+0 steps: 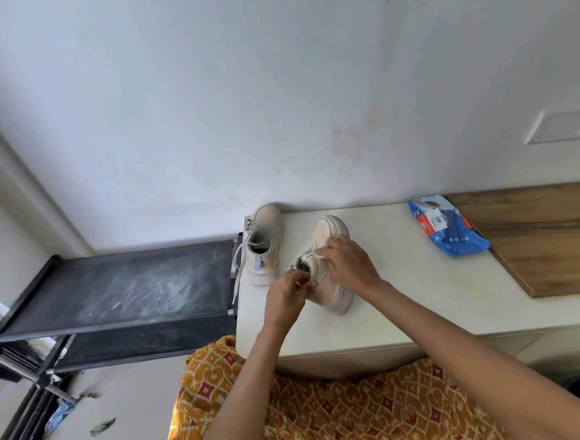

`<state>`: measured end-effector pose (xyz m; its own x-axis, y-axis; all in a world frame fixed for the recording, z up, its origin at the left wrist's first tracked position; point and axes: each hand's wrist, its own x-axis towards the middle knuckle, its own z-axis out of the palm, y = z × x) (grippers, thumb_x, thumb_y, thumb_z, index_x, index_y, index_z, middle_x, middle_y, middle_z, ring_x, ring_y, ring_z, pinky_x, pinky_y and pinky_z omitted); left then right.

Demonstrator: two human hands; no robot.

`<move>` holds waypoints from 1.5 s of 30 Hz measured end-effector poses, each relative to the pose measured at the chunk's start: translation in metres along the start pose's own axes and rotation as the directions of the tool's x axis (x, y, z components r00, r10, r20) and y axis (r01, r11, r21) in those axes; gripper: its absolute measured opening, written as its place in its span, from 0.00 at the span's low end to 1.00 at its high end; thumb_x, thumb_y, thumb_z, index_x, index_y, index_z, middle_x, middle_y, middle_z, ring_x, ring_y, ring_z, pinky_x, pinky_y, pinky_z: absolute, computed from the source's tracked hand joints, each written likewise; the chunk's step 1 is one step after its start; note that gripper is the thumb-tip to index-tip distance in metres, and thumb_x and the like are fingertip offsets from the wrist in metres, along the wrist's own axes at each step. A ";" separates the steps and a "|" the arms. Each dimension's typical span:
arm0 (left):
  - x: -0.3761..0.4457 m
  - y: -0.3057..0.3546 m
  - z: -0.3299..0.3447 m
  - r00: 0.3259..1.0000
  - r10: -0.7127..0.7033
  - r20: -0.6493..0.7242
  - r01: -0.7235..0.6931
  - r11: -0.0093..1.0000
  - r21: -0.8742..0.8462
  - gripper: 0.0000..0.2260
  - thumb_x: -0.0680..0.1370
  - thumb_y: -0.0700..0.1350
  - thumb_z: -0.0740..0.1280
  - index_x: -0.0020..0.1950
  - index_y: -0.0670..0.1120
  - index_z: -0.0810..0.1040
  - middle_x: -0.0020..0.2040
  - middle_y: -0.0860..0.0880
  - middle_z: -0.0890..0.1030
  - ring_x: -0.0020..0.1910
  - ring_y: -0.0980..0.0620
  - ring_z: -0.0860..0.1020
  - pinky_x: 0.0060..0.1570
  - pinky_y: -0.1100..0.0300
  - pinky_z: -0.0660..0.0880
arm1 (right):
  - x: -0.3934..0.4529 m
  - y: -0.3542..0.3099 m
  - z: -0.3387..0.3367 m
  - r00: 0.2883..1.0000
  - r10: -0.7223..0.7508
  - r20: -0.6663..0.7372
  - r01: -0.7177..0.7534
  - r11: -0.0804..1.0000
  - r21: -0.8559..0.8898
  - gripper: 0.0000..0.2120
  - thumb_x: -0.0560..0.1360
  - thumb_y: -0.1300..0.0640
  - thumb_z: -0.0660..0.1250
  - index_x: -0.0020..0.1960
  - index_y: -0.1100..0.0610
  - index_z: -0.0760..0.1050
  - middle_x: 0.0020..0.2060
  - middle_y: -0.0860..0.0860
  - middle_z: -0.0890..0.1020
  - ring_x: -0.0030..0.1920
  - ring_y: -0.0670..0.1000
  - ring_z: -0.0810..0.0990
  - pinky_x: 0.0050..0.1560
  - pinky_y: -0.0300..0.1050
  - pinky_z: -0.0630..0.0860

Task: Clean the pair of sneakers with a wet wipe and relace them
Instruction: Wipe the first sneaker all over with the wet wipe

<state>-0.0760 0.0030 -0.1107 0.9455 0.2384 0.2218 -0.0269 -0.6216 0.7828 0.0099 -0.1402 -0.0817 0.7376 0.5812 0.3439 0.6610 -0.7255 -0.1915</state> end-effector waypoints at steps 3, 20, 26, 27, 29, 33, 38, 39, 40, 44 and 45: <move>-0.002 -0.002 0.000 1.000 0.006 -0.012 -0.006 1.000 0.003 0.05 0.73 0.42 0.71 0.46 0.42 0.81 0.41 0.49 0.80 0.38 0.49 0.78 0.39 0.55 0.73 | -0.029 0.003 0.000 0.993 -0.113 -0.037 0.117 0.984 0.134 0.15 0.72 0.64 0.62 0.55 0.56 0.81 0.42 0.50 0.79 0.47 0.52 0.78 0.39 0.43 0.76; -0.004 0.003 0.003 0.999 0.023 -0.048 -0.022 0.999 0.026 0.05 0.73 0.42 0.70 0.47 0.41 0.81 0.41 0.53 0.76 0.37 0.51 0.76 0.38 0.56 0.71 | 0.042 0.028 -0.016 0.951 0.310 0.005 -0.310 0.950 0.024 0.15 0.79 0.61 0.58 0.63 0.56 0.76 0.51 0.60 0.79 0.53 0.61 0.78 0.49 0.48 0.71; -0.001 0.007 0.003 0.999 0.020 -0.035 -0.019 0.999 0.041 0.05 0.73 0.42 0.70 0.47 0.42 0.82 0.43 0.50 0.79 0.37 0.51 0.75 0.38 0.57 0.71 | 0.020 0.029 -0.006 0.983 0.148 0.112 -0.156 0.985 0.067 0.16 0.75 0.69 0.60 0.58 0.60 0.79 0.54 0.57 0.79 0.53 0.62 0.79 0.49 0.50 0.74; -0.001 0.009 0.003 0.999 0.022 -0.038 -0.021 0.999 0.040 0.05 0.73 0.42 0.71 0.46 0.42 0.82 0.43 0.50 0.80 0.37 0.51 0.76 0.38 0.58 0.71 | 0.014 0.027 -0.007 0.986 0.101 0.135 -0.113 0.990 0.082 0.15 0.75 0.69 0.60 0.57 0.60 0.79 0.52 0.58 0.79 0.51 0.62 0.80 0.48 0.50 0.75; -0.002 0.010 0.003 0.999 0.029 -0.044 -0.028 0.999 0.038 0.05 0.73 0.42 0.71 0.46 0.42 0.82 0.43 0.50 0.80 0.37 0.51 0.76 0.37 0.58 0.71 | 0.000 0.023 -0.009 0.988 0.030 0.152 -0.052 0.989 0.138 0.13 0.75 0.68 0.61 0.56 0.61 0.80 0.49 0.59 0.78 0.49 0.63 0.80 0.47 0.50 0.76; -0.006 0.002 0.000 0.998 -0.040 -0.043 0.040 0.999 0.000 0.03 0.73 0.41 0.70 0.45 0.42 0.80 0.40 0.50 0.79 0.37 0.51 0.76 0.37 0.58 0.70 | -0.017 0.015 -0.017 0.962 -0.097 0.254 0.035 0.971 0.235 0.14 0.77 0.65 0.60 0.59 0.60 0.79 0.48 0.58 0.79 0.47 0.59 0.79 0.47 0.45 0.72; -0.006 -0.004 -0.006 0.998 -0.058 -0.010 0.058 0.998 0.007 0.03 0.74 0.42 0.69 0.46 0.43 0.79 0.40 0.50 0.79 0.38 0.51 0.75 0.37 0.61 0.67 | -0.003 0.006 -0.020 0.989 0.130 0.073 -0.149 0.898 0.414 0.15 0.76 0.65 0.60 0.59 0.59 0.78 0.54 0.56 0.81 0.54 0.55 0.79 0.52 0.43 0.73; -0.002 -0.003 -0.008 0.999 -0.048 0.007 0.047 0.999 0.024 0.04 0.74 0.42 0.69 0.47 0.43 0.80 0.42 0.50 0.80 0.39 0.51 0.76 0.38 0.61 0.68 | 0.002 0.007 -0.020 0.977 0.213 0.003 -0.194 0.884 0.424 0.16 0.76 0.65 0.60 0.61 0.58 0.78 0.56 0.56 0.81 0.56 0.55 0.79 0.55 0.44 0.73; 0.003 -0.003 -0.011 0.999 -0.034 0.027 0.033 0.999 0.041 0.05 0.74 0.42 0.69 0.48 0.43 0.80 0.43 0.49 0.80 0.40 0.50 0.77 0.39 0.60 0.70 | 0.010 0.009 -0.021 0.960 0.277 -0.041 -0.237 0.884 0.404 0.16 0.76 0.64 0.61 0.61 0.57 0.77 0.56 0.55 0.80 0.57 0.55 0.78 0.56 0.45 0.73; 0.023 -0.005 -0.025 0.997 0.027 0.078 -0.034 0.995 0.092 0.06 0.74 0.41 0.69 0.50 0.43 0.82 0.45 0.48 0.81 0.43 0.49 0.78 0.42 0.59 0.72 | 0.034 0.028 -0.024 0.913 0.403 -0.065 -0.395 0.913 0.105 0.11 0.77 0.58 0.60 0.57 0.56 0.77 0.52 0.57 0.79 0.57 0.57 0.73 0.48 0.48 0.72; 0.026 -0.006 -0.027 0.996 0.035 0.084 -0.042 0.995 0.093 0.06 0.74 0.40 0.70 0.50 0.44 0.83 0.45 0.49 0.81 0.43 0.49 0.78 0.42 0.58 0.72 | 0.037 0.037 -0.025 0.905 0.422 -0.053 -0.420 0.906 0.051 0.11 0.77 0.58 0.59 0.55 0.57 0.78 0.51 0.58 0.79 0.57 0.58 0.73 0.47 0.48 0.71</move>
<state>-0.0602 0.0329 -0.0935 0.9679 0.1533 0.1992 -0.0367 -0.6977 0.7155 0.0576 -0.1546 -0.0534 0.9392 0.2004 0.2787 0.2965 -0.8827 -0.3645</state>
